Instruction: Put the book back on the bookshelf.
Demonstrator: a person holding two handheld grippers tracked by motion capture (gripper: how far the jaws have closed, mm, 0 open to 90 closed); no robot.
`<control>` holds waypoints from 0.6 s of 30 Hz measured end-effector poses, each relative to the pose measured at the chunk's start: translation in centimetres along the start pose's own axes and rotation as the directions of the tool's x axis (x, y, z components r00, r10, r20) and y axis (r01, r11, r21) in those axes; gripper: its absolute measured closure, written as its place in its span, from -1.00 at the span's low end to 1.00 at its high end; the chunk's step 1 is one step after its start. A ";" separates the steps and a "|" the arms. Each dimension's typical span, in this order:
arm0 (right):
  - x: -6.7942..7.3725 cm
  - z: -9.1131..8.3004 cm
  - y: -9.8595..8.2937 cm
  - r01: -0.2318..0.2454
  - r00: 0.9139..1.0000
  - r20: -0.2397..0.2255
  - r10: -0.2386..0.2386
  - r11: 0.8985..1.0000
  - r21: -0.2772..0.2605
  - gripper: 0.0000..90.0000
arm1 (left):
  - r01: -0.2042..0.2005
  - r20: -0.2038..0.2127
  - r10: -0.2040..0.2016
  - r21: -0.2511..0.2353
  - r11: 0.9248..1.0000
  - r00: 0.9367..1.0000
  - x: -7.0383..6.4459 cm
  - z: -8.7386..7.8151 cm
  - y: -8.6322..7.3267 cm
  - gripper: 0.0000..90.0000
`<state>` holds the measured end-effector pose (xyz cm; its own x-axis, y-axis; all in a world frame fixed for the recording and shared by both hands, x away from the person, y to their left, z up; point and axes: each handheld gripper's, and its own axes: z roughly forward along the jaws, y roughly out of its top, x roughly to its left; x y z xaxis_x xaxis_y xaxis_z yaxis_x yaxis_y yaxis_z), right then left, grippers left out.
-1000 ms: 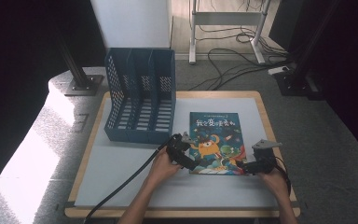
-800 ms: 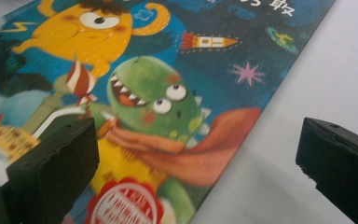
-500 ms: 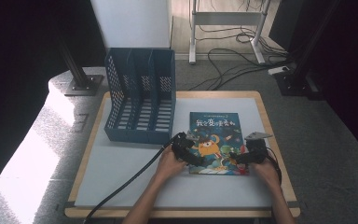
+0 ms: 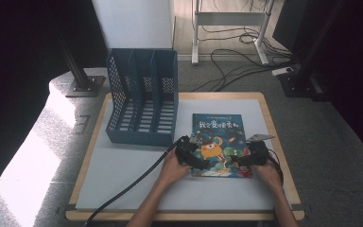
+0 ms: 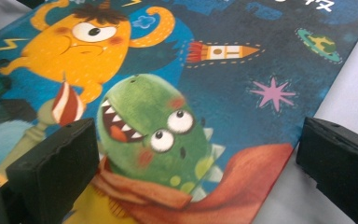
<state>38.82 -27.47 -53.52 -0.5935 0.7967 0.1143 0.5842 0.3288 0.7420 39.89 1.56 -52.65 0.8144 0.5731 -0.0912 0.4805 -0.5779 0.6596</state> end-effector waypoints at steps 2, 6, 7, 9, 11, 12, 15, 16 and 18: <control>0.1 -0.2 -0.2 -0.001 1.000 -0.007 0.001 1.000 -0.002 -1.00 | 0.003 -0.006 -0.003 0.003 1.000 1.000 -0.2 -0.1 -0.1 -1.00; 0.6 -0.6 -0.6 0.008 1.000 0.003 -0.008 1.000 0.003 -1.00 | 0.004 -0.009 -0.004 0.019 1.000 1.000 -0.8 -0.3 -0.2 -1.00; 0.8 -0.7 -0.7 0.009 1.000 0.002 -0.009 1.000 0.005 -1.00 | 0.005 -0.008 -0.005 0.020 1.000 1.000 -1.0 -0.3 -0.3 -1.00; 1.0 -0.9 -1.0 0.008 1.000 0.000 -0.008 1.000 0.003 -1.00 | 0.006 -0.008 -0.006 0.019 1.000 1.000 -1.4 -0.4 -0.4 -1.00; 1.2 -1.2 -1.3 0.006 1.000 -0.006 -0.006 1.000 0.000 -1.00 | 0.001 -0.006 -0.001 0.023 1.000 1.000 -1.7 -0.6 -0.7 -1.00; 1.3 -1.4 -1.4 0.004 1.000 -0.011 -0.004 1.000 0.000 -1.00 | 0.003 -0.004 -0.003 0.019 1.000 1.000 -1.9 -0.7 -0.8 -1.00; 1.7 -1.9 -1.9 0.011 1.000 -0.012 -0.011 1.000 0.001 -1.00 | 0.000 -0.002 0.000 0.016 1.000 1.000 -2.6 -1.0 -1.3 -1.00; 1.9 -2.0 -2.1 0.013 1.000 -0.012 -0.013 1.000 0.005 -1.00 | -0.001 0.001 0.001 0.015 1.000 1.000 -2.9 -1.1 -1.5 -1.00; 2.4 -2.6 -2.6 0.023 1.000 -0.013 -0.023 1.000 0.007 -1.00 | -0.007 0.008 0.007 0.016 1.000 1.000 -3.7 -1.4 -2.0 -1.00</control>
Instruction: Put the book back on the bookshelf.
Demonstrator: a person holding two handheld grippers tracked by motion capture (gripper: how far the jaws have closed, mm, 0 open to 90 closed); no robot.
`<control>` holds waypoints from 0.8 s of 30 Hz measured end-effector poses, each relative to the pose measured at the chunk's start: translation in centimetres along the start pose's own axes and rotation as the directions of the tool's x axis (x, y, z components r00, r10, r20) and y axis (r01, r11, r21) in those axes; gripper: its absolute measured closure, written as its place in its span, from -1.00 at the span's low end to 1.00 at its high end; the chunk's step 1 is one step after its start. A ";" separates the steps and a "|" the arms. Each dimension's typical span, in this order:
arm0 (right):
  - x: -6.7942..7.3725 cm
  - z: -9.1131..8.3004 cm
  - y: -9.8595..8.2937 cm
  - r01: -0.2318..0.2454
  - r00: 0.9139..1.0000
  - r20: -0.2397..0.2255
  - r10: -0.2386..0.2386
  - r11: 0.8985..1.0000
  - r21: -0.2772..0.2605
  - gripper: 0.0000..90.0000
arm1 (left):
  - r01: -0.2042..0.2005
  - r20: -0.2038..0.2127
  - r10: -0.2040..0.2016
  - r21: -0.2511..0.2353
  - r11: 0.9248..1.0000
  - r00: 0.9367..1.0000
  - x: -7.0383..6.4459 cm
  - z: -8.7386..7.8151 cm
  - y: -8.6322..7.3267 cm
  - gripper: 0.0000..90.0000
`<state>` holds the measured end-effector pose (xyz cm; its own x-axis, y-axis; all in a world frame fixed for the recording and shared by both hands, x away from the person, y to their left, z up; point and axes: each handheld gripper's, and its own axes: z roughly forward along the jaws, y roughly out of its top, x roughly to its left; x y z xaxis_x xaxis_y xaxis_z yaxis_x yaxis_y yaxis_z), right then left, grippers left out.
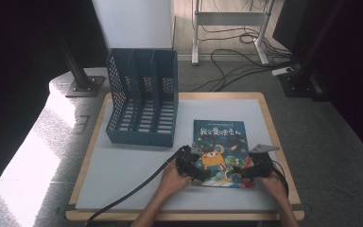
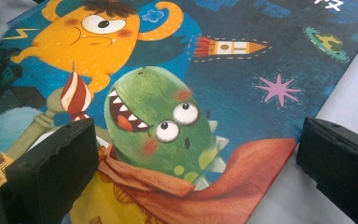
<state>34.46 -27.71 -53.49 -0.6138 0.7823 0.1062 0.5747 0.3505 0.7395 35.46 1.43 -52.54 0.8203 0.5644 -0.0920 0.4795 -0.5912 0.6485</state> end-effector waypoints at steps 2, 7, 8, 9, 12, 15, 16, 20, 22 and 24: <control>0.1 -0.2 -0.2 0.001 1.000 -0.002 -0.001 1.000 -0.001 -1.00 | -0.004 0.001 0.004 0.003 1.000 1.000 -0.3 -0.1 -0.2 -1.00; 0.9 -1.1 -1.1 0.007 1.000 -0.012 -0.007 1.000 0.000 -1.00 | -0.015 0.010 0.015 0.014 1.000 1.000 -1.9 -0.8 -1.1 -1.00; 1.0 -1.3 -1.3 0.009 1.000 -0.015 -0.009 1.000 0.000 -1.00 | -0.017 0.012 0.017 0.018 1.000 1.000 -2.3 -0.9 -1.2 -1.00; 1.1 -1.5 -1.4 0.008 1.000 -0.018 -0.008 1.000 0.001 -1.00 | -0.019 0.015 0.019 0.022 1.000 1.000 -2.7 -1.1 -1.4 -1.00; 1.5 -2.0 -2.0 0.005 1.000 -0.025 -0.005 1.000 -0.002 -1.00 | -0.027 0.018 0.026 0.038 0.999 0.999 -4.0 -1.5 -1.8 -1.00; 1.8 -2.5 -2.4 0.013 1.000 -0.027 -0.013 1.000 0.003 -1.00 | -0.030 0.019 0.029 0.044 0.999 0.999 -5.0 -1.7 -2.2 -1.00; 1.9 -2.6 -2.6 0.020 1.000 -0.022 -0.020 1.000 0.002 -1.00 | -0.031 0.021 0.030 0.040 0.999 0.999 -5.1 -1.7 -2.3 -1.00; 2.0 -2.5 -2.5 0.027 1.000 -0.014 -0.027 1.000 0.010 -1.00 | -0.090 0.080 0.087 0.033 0.995 0.993 -4.3 -2.0 -2.6 -1.00; 1.9 -2.5 -2.5 0.016 1.000 -0.019 -0.016 1.000 0.007 -1.00 | -0.121 0.129 0.115 0.042 0.992 0.985 -3.3 -2.3 -2.6 -1.00; 1.6 -2.5 -2.5 0.005 1.000 -0.031 -0.005 1.000 0.003 -1.00 | -0.143 0.094 0.139 0.039 0.989 0.986 -2.3 -2.7 -2.7 -1.00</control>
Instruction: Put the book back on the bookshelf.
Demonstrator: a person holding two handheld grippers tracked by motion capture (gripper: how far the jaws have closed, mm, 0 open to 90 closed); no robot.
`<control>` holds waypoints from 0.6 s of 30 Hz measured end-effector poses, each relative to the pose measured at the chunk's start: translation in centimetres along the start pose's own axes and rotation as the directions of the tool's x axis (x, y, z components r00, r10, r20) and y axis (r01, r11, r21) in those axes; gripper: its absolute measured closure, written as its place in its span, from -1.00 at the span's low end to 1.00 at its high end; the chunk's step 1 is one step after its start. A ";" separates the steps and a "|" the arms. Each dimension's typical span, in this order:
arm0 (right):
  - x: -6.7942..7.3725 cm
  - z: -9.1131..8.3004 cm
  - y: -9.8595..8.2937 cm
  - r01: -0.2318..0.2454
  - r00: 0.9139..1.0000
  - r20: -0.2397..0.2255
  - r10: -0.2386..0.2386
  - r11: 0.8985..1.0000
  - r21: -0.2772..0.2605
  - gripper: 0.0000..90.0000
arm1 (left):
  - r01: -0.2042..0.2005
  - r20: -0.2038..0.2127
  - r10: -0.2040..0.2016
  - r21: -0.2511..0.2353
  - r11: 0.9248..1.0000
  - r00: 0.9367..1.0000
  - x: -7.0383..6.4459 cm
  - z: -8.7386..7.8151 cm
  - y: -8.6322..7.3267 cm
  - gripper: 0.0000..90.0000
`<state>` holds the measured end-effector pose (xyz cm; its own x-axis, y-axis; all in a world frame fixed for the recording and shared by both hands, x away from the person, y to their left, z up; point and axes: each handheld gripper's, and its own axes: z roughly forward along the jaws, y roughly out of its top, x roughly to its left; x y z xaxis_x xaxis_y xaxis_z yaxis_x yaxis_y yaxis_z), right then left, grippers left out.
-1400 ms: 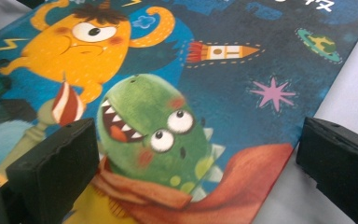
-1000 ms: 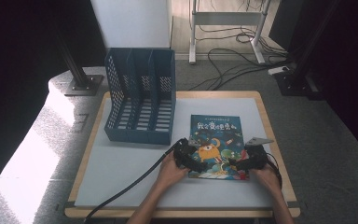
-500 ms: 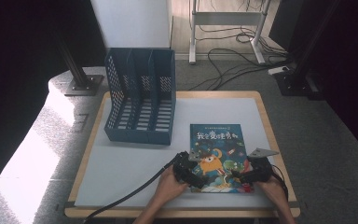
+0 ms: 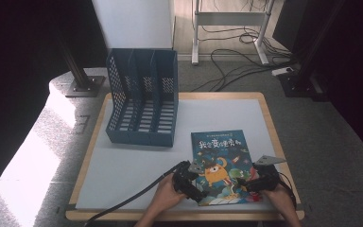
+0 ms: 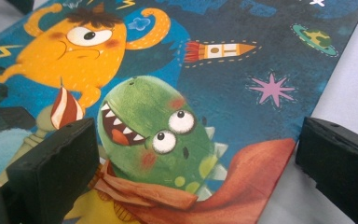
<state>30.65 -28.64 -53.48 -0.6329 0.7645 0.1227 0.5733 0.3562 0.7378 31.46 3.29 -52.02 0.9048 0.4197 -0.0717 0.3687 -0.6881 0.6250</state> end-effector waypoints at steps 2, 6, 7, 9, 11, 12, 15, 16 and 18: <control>-0.2 0.0 0.1 -0.005 1.000 -0.002 0.005 1.000 0.001 -1.00 | -0.011 -0.031 0.011 -0.004 1.000 0.999 1.1 -0.6 -0.4 -1.00; -0.7 0.0 0.2 -0.011 1.000 0.021 0.011 1.000 0.007 -1.00 | 0.014 -0.046 -0.014 -0.004 1.000 0.999 2.8 -1.2 -1.3 -1.00; -0.8 0.0 0.2 -0.014 1.000 0.021 0.014 1.000 0.005 -1.00 | 0.017 -0.049 -0.017 -0.001 1.000 0.999 3.0 -1.1 -1.4 -1.00; -0.7 0.1 0.3 -0.009 1.000 0.021 0.008 1.000 0.011 -1.00 | -0.007 -0.080 0.006 -0.008 1.000 0.997 2.7 -0.6 -1.5 -1.00; -0.6 0.4 0.5 0.004 1.000 0.010 -0.004 1.000 0.009 -1.00 | -0.001 -0.070 -0.001 -0.029 1.000 0.998 2.6 -0.4 -1.4 -1.00; -0.5 0.5 0.5 0.012 1.000 0.007 -0.012 1.000 0.010 -1.00 | 0.000 -0.065 -0.002 -0.033 0.999 0.998 2.7 -0.4 -1.4 -1.00; -0.6 0.7 0.8 0.004 1.000 0.013 -0.004 1.000 0.009 -1.00 | 0.000 -0.063 -0.003 -0.036 0.999 0.998 2.7 -0.3 -1.4 -1.00; -0.7 0.9 1.0 0.009 1.000 0.016 -0.009 1.000 0.008 -1.00 | 0.003 -0.061 -0.005 -0.043 0.999 0.998 2.7 -0.3 -1.4 -1.00; -0.8 1.1 1.1 0.010 1.000 0.016 -0.010 1.000 0.011 -1.00 | -0.004 -0.053 0.001 -0.047 0.999 0.999 2.7 -0.2 -1.3 -1.00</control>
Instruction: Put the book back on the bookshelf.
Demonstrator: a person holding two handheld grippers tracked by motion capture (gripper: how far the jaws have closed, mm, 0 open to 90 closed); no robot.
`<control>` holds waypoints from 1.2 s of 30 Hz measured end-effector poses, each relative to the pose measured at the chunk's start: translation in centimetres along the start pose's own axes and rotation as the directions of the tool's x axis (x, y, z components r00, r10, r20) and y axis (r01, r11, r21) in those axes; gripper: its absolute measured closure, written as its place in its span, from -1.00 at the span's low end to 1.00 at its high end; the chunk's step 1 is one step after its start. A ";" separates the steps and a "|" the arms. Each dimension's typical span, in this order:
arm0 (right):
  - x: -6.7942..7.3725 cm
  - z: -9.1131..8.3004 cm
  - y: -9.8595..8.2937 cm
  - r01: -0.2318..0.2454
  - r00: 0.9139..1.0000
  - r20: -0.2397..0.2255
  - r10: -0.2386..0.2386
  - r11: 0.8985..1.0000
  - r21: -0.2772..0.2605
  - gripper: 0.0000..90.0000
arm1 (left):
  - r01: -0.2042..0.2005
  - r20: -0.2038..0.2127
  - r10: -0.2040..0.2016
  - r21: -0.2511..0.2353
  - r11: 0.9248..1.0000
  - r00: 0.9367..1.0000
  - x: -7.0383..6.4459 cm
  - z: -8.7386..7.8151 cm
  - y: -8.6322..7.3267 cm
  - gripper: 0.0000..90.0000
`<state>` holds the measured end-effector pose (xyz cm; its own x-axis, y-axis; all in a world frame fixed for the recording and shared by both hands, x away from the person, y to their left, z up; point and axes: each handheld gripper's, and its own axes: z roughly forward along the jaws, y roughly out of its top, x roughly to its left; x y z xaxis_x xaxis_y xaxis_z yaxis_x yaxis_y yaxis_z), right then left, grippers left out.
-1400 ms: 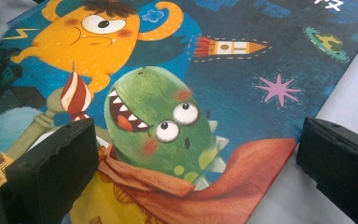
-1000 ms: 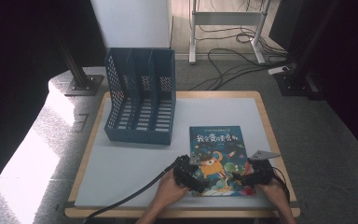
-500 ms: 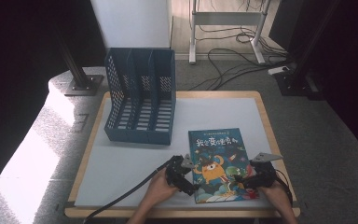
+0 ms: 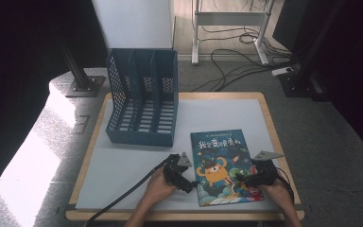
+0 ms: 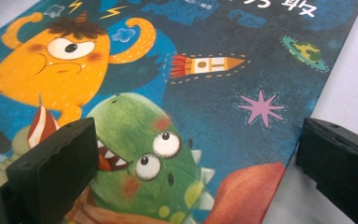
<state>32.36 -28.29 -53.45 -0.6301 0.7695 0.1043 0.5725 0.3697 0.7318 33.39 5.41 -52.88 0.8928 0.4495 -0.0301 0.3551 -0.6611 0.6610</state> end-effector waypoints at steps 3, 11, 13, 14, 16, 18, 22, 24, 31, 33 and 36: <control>-0.4 0.4 0.5 0.005 1.000 -0.001 -0.005 1.000 0.007 -1.00 | -0.005 0.006 0.005 -0.005 1.000 1.000 -0.1 0.2 0.1 -1.00; -1.7 2.6 3.1 0.015 1.000 0.001 -0.015 0.999 0.048 -1.00 | -0.025 0.047 0.025 -0.012 1.000 0.999 -0.6 1.0 1.0 -1.00; -1.9 3.1 3.8 0.020 1.000 -0.007 -0.019 0.998 0.065 -1.00 | -0.032 0.052 0.032 -0.007 0.999 0.998 -0.6 1.0 1.1 -1.00; -2.0 3.4 4.1 0.022 1.000 -0.007 -0.021 0.997 0.070 -1.00 | -0.031 0.052 0.032 -0.008 0.999 0.998 -0.7 1.1 1.1 -1.00; -2.2 3.7 4.5 0.014 1.000 -0.007 -0.014 0.997 0.075 -1.00 | -0.032 0.052 0.033 -0.008 0.999 0.998 -0.7 1.1 1.1 -1.00; -2.2 3.8 4.6 0.015 1.000 -0.004 -0.015 0.997 0.074 -1.00 | -0.035 0.053 0.035 -0.007 0.999 0.998 -0.7 1.1 1.1 -1.00; -2.4 3.7 4.5 0.018 1.000 -0.020 -0.017 0.997 0.072 -1.00 | -0.033 0.053 0.033 -0.007 0.999 0.998 -0.7 1.1 1.1 -1.00; -2.6 3.4 4.6 -0.005 1.000 -0.022 0.007 0.997 0.072 -0.93 | -0.034 0.052 0.034 -0.007 0.999 0.998 -0.7 1.1 1.1 -1.00; -3.2 1.6 3.6 -0.053 0.998 -0.028 0.055 0.997 0.063 -0.72 | -0.033 0.050 0.033 -0.010 0.999 0.998 -0.7 1.1 1.1 -1.00; -3.4 1.2 3.2 -0.066 0.997 -0.044 0.069 0.996 0.065 -0.72 | -0.033 0.052 0.033 -0.008 0.999 0.998 -0.7 1.1 1.1 -1.00; -3.5 1.1 2.7 -0.078 0.995 -0.057 0.081 0.996 0.044 -0.72 | -0.036 0.056 0.037 -0.012 0.999 0.998 -0.7 1.1 1.1 -1.00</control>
<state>36.67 -29.39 -52.52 -0.6110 0.7656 0.2015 0.6426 0.3310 0.6910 33.46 3.73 -52.96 0.9192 0.3909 -0.0475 0.3195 -0.6698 0.6703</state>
